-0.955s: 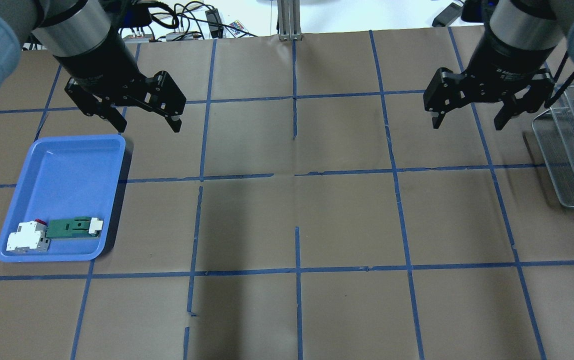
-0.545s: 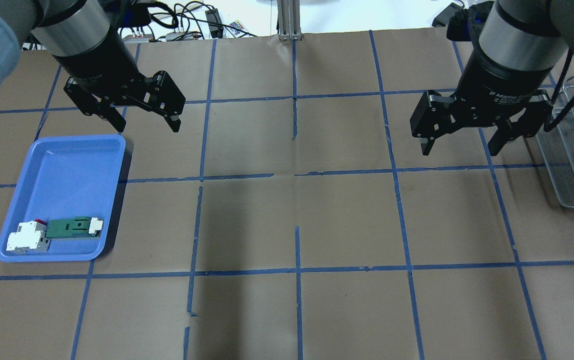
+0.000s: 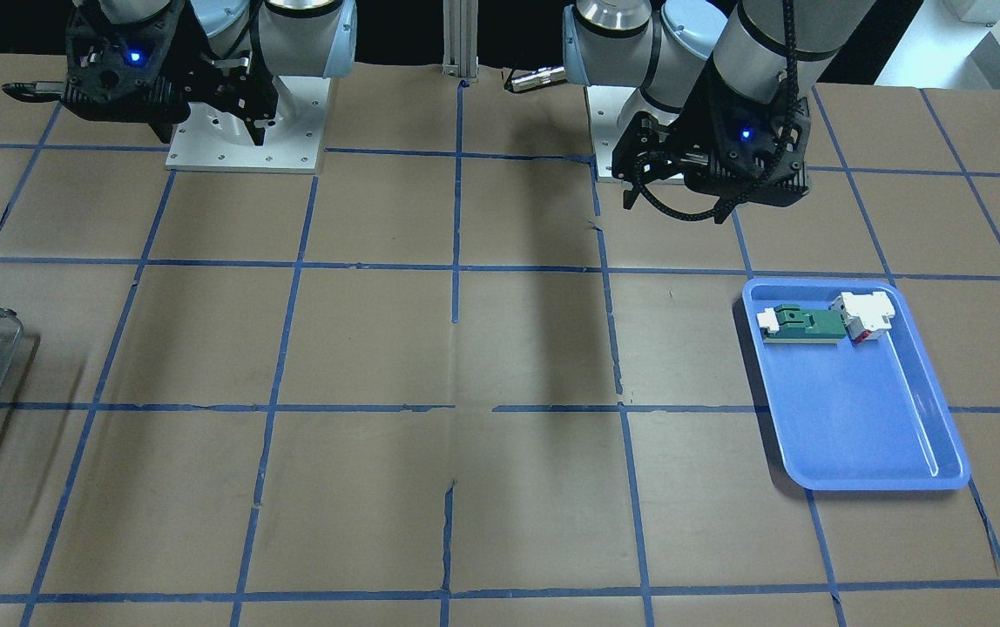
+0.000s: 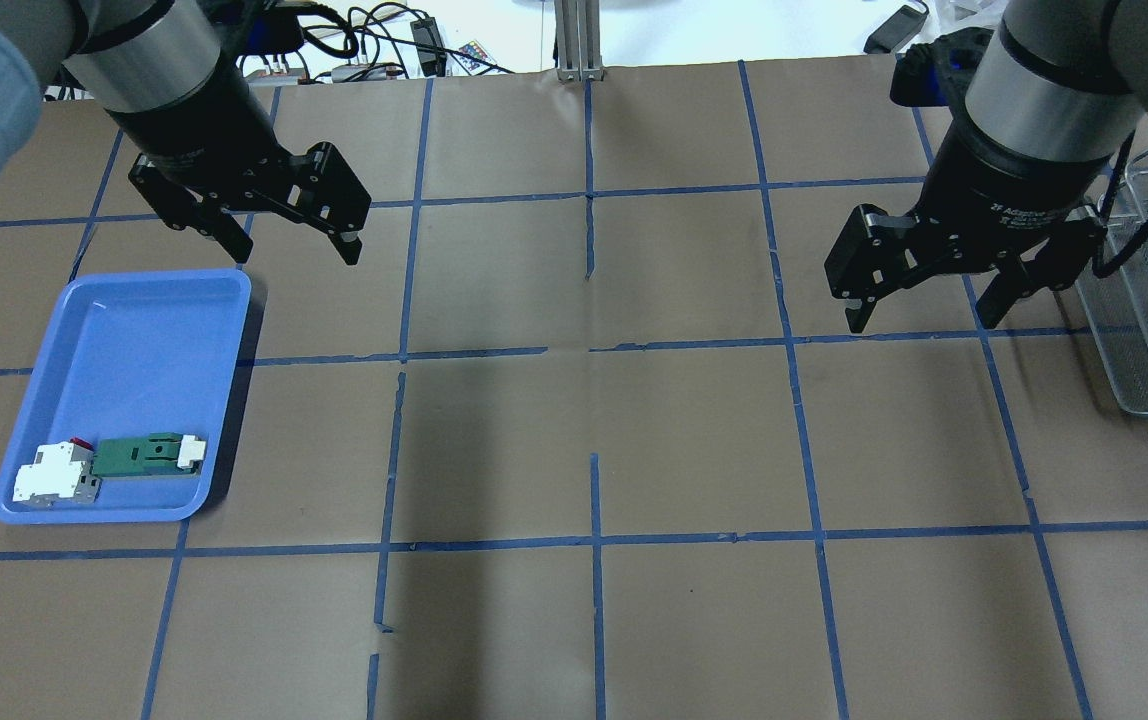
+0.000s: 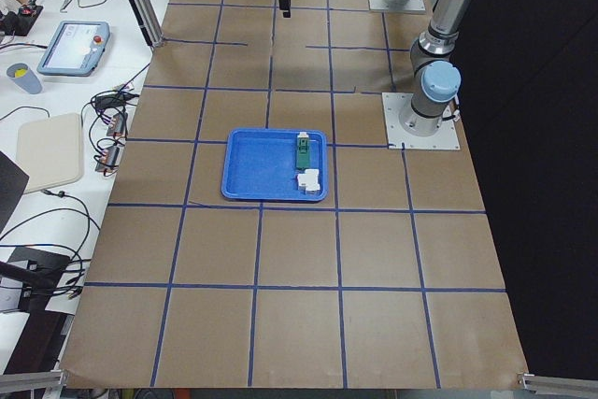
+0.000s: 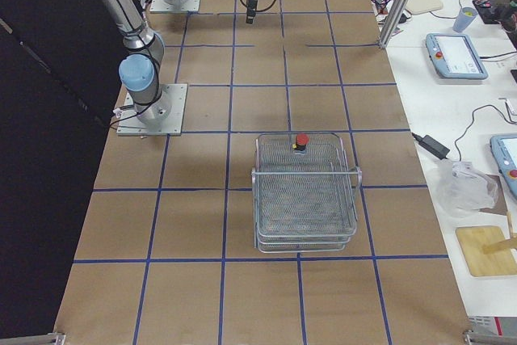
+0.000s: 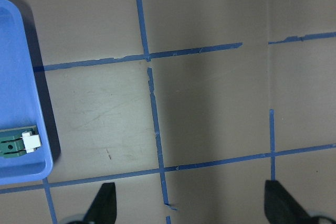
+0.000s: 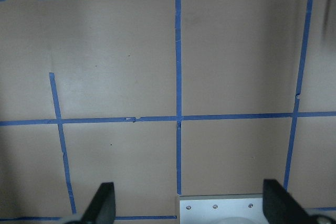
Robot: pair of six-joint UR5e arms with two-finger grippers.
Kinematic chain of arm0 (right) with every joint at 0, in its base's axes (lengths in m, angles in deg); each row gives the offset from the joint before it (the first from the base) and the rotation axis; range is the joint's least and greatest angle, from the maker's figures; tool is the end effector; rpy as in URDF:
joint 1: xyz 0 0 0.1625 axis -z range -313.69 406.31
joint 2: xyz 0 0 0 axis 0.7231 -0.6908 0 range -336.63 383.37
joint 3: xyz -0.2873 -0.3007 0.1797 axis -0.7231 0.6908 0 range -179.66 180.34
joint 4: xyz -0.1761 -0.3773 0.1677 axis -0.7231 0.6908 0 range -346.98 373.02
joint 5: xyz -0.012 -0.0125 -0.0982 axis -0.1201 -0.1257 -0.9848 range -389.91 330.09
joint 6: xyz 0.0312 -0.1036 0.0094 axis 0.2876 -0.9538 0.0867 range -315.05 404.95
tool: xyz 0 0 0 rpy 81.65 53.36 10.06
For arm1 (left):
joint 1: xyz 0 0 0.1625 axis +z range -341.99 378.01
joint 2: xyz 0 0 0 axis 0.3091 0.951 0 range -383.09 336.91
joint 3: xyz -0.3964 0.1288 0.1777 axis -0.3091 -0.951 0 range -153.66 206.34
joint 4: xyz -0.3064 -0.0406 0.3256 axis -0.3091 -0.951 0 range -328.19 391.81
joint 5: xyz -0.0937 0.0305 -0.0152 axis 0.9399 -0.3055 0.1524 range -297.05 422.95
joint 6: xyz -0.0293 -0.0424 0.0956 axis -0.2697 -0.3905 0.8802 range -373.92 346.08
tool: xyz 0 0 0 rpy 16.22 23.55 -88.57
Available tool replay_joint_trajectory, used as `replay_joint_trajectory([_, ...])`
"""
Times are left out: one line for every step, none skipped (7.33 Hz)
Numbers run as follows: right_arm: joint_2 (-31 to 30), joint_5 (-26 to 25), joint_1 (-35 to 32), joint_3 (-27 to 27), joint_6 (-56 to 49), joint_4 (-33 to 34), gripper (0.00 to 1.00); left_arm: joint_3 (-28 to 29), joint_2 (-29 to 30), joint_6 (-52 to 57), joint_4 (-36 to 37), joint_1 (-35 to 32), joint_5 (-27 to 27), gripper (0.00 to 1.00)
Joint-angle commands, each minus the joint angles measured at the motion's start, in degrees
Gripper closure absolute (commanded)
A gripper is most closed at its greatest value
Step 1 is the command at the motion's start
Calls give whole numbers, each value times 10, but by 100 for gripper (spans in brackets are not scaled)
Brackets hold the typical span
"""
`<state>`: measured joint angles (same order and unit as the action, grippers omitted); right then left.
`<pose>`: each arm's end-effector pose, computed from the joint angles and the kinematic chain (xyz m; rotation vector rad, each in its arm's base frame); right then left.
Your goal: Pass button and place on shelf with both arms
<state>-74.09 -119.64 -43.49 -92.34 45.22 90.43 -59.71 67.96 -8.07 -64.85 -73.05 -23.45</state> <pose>0.1322 -0.4528 0.5263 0.0133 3.1297 0.2136 -0.1498 -0.5262 0.5226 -0.1820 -3.0692 -0.0966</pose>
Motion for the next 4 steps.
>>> replay_joint_trajectory([-2,1,2,-1,-3,-1,0,0,0,2,0,0,0,0])
replay_joint_trajectory([-2,3,1,-1,-4,-1,0,0,-1,2,1,0,0,0])
replay_joint_trajectory([-1,10,2,-1,-4,-1,0,0,0,2,0,0,0,0])
replay_joint_trajectory([-2,10,2,-1,-4,-1,0,0,-1,2,0,0,0,0])
